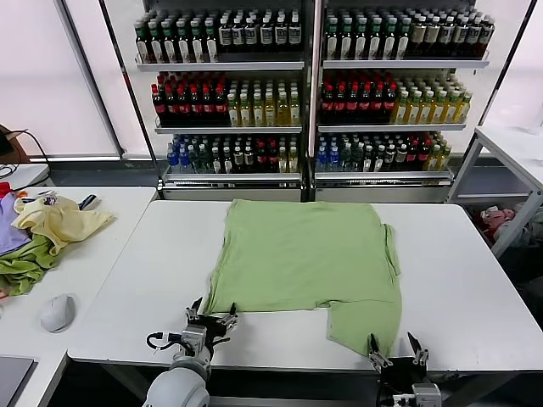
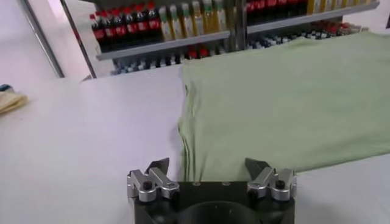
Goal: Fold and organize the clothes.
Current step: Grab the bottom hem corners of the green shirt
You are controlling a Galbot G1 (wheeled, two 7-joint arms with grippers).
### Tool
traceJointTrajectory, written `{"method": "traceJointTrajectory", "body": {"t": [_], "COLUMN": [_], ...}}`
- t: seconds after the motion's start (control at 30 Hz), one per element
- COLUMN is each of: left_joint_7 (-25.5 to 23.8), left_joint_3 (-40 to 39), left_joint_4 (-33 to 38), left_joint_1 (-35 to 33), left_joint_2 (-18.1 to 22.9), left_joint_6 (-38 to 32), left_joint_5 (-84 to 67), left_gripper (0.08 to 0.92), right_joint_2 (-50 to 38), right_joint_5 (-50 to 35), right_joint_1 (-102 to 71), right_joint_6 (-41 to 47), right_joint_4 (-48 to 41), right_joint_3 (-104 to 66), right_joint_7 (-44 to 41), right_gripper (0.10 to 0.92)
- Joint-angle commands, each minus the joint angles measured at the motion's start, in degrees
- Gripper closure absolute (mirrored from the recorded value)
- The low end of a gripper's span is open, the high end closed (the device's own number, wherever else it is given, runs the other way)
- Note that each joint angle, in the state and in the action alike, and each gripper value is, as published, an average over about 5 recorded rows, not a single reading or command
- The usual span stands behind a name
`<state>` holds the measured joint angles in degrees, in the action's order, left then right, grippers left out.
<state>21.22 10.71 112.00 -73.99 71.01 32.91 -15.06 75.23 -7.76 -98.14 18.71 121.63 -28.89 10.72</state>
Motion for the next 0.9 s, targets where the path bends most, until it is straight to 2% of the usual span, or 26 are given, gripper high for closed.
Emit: {"method": "traceJointTrajectory", "body": {"t": [0.03, 0.33, 0.53, 0.73, 0.9], "left_joint_7": [0.4, 0.4, 0.0, -0.2, -0.2], "left_joint_3": [-0.2, 0.1, 0.6, 1.0, 1.7], "left_joint_4": [-1.3, -0.6, 0.6, 4.5, 9.8], "left_joint_1": [-0.1, -1.4, -1.9, -3.2, -4.8], "left_joint_2": [0.1, -0.4, -0.8, -1.2, -2.6], "left_joint_6": [0.7, 0.6, 0.5, 0.3, -0.6], "left_joint_5": [-1.2, -5.8, -7.4, -7.6, -7.2], "left_gripper": [0.285, 0.544, 0.718, 0.869, 0.899], "right_joint_2": [0.2, -0.1, -0.4, -0.9, -2.2], "right_joint_5": [0.5, -1.9, -2.5, -3.8, -5.7], "right_joint_1": [0.4, -0.5, -1.3, -2.0, -1.9], "right_joint_6": [0.3, 0.4, -0.4, -3.5, -6.0], "right_joint_4": [-0.6, -0.1, 0.8, 3.5, 6.5], "right_joint_3": [0.4, 0.1, -0.4, -1.9, -4.6], "right_joint_7": [0.1, -0.2, -0.8, -2.3, -3.5], "right_gripper": [0.482, 0.742, 0.881, 0.902, 0.902]}}
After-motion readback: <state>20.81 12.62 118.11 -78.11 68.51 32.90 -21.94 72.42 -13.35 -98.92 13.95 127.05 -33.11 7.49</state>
